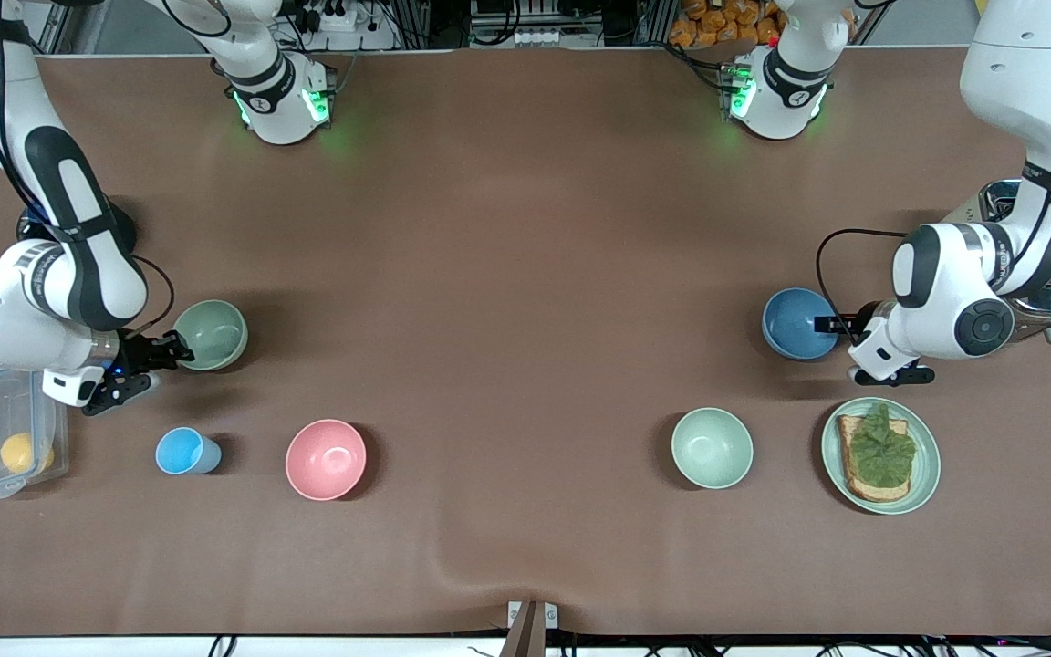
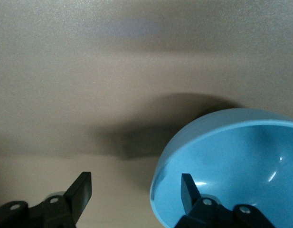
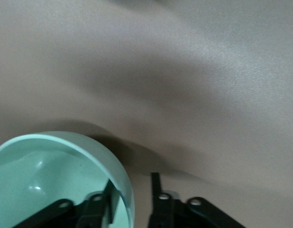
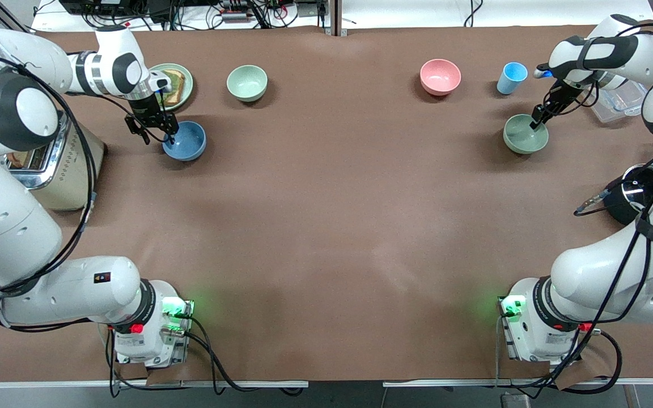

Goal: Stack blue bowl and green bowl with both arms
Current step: 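Grasp the green bowl with the right gripper while the left gripper grasps the blue bowl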

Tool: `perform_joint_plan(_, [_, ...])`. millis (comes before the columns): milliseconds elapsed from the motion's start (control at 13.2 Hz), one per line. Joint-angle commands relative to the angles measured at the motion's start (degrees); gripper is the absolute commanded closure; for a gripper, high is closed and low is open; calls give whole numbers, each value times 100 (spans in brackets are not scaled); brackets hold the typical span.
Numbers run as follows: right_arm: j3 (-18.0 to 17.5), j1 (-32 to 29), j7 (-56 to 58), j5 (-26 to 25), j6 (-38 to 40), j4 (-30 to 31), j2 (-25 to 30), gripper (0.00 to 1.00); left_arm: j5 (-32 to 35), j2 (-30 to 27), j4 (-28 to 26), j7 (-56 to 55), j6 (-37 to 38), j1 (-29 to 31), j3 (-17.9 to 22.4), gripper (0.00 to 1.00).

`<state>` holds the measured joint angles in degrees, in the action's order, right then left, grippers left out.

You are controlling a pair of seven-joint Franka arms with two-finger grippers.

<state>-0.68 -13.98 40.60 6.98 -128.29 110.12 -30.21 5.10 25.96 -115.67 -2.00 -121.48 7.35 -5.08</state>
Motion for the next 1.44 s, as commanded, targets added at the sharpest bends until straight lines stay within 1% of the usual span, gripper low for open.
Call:
perform_joint_plan(0, [-64,-52,-7,391,224,115,208,100,88,14,27,112,-52,4,-45,23])
perform_joint_plan(76, [-64,-52,-191,409,373,10,208,100,88,14,36,112,-52,-5,-45,30])
perform_joint_plan(227, [-81,18,-953,410,1004,-332,208,100,88,23,45,112,-52,12,-45,47])
perform_joint_plan(303, [-73,175,-1375,410,1260,-438,243,100,88,49,53,112,-43,-14,-45,59])
perform_joint_plan(454, [-90,325,-1957,410,1472,-413,445,100,88,58,54,112,-52,-14,-45,81])
perform_joint_plan(529, [-90,404,-2116,436,1630,-413,524,100,79,67,62,112,-52,-23,-45,94])
perform_joint_plan(605, [-90,483,-2370,610,1762,-404,629,100,79,67,71,103,-52,-23,-45,100])
perform_joint_plan(756, [-90,755,-3089,822,1948,-352,796,100,97,58,106,112,-25,-49,-63,100])
perform_joint_plan(832, [-90,905,-3511,831,1939,-273,910,100,88,41,115,121,-25,-58,-63,100])
perform_joint_plan(983, [-90,1343,-4476,840,1887,-141,1121,100,88,6,307,138,45,-58,-63,100])
perform_joint_plan(1134, [-90,1801,-5488,893,1869,-105,1227,100,53,-73,632,121,464,-41,-255,100])
perform_joint_plan(1286, [-81,2196,-6114,1191,1581,78,1350,100,44,-74,984,130,905,3,-291,100])
perform_joint_plan(1361, [-81,2407,-6447,1192,1214,306,1446,100,35,-91,1124,112,1019,-40,-291,100])
